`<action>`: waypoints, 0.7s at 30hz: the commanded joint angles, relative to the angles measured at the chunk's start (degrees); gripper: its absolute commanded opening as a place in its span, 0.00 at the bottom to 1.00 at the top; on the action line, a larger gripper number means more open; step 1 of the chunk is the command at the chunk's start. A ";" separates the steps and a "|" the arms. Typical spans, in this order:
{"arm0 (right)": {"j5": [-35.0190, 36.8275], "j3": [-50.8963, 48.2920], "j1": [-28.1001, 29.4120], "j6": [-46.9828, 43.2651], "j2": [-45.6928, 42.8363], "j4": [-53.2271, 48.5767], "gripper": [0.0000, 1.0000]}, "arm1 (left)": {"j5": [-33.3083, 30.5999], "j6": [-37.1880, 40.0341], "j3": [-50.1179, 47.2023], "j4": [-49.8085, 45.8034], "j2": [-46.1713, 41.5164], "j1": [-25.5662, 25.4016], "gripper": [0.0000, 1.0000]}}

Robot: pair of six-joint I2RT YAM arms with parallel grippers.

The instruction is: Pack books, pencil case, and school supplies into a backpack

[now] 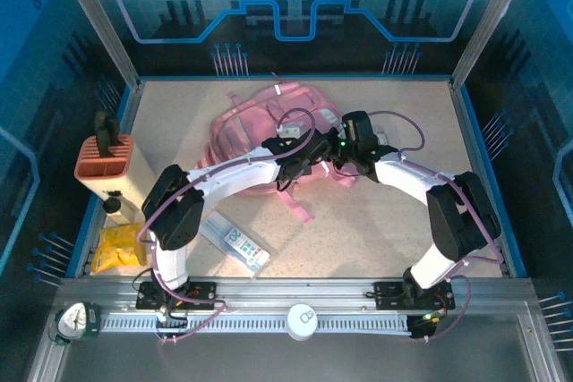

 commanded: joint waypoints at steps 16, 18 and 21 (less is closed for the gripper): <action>0.32 0.66 -0.24 -0.72 -2.78 3.53 0.00 | 5.06 7.83 0.36 -0.04 0.59 1.15 0.39; 0.19 0.71 -0.23 -0.50 -2.56 3.69 0.00 | 5.89 7.80 0.14 0.25 0.85 1.29 0.40; 0.17 0.81 -0.25 -0.25 -2.38 3.90 0.00 | 7.16 7.50 0.47 0.45 2.00 1.74 0.41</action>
